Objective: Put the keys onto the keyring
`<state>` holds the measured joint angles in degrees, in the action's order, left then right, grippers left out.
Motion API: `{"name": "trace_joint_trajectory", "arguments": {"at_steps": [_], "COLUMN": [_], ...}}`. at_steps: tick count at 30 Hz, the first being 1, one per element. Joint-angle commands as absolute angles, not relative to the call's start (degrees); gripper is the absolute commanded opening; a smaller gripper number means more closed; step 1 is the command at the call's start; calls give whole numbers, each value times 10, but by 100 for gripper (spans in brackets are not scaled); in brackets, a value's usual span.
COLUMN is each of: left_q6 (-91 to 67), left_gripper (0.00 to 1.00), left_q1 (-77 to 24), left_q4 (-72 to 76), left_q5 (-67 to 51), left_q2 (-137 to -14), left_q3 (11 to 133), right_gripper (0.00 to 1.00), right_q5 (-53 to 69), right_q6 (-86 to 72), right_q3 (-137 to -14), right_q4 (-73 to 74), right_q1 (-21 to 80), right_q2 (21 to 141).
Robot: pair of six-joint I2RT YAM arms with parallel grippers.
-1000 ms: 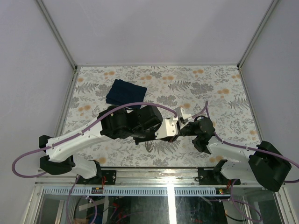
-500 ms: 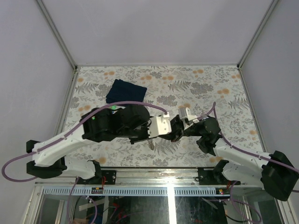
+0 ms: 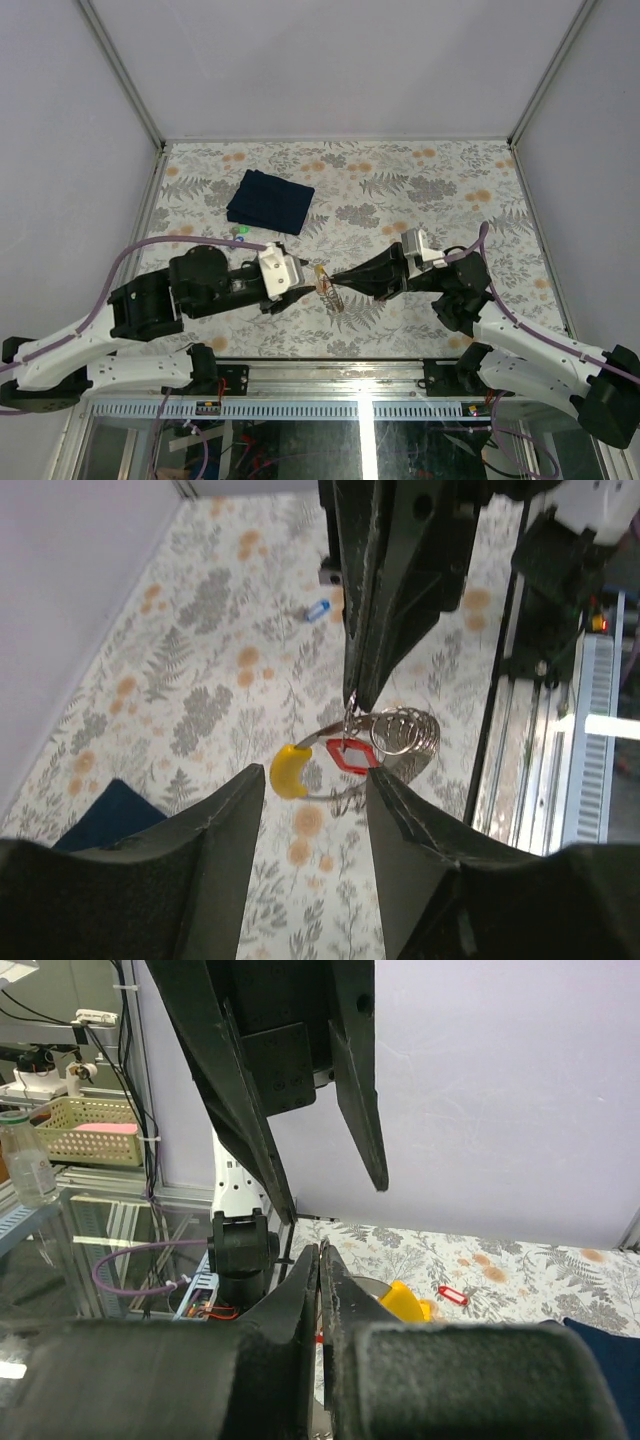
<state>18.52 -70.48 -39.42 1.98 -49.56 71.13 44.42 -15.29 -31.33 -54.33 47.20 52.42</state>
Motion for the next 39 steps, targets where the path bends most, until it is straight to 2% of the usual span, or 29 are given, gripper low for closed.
{"name": "trace_joint_trajectory", "arguments": {"at_steps": [1,3,6,8,21,25,27,31,35,39], "left_q6": [162,162,166,169,176,175,174,175,177,179], "left_gripper": [48,48,34,30,30,39,40,27,26,20], "left_q1": [-708,-708,-708,-708,-709,-708,-709,-708,-708,-708], "left_q4": [-176,-154,-160,-178,-229,-235,-234,-237,-248,-253], "left_q5": [27,13,-27,-49,-81,-74,-75,-84,-90,-99], "left_q2": [-437,-429,-436,-448,-478,-475,-474,-481,-490,-492], "left_q3": [648,634,639,647,679,682,684,688,693,697], "right_gripper": [0,0,0,0,0,0,0,0,0,0], "right_q5": [427,431,439,443,454,456,458,460,461,463], "right_q6": [-174,-182,-187,-188,-192,-189,-187,-187,-189,-189], "right_q3": [-347,-350,-355,-356,-361,-362,-363,-365,-366,-366], "right_q4": [-597,-606,-610,-611,-616,-612,-609,-609,-611,-607], "right_q1": [476,476,476,476,476,476,476,476,476,476], "right_q2": [514,516,515,512,493,487,485,483,482,477]}}
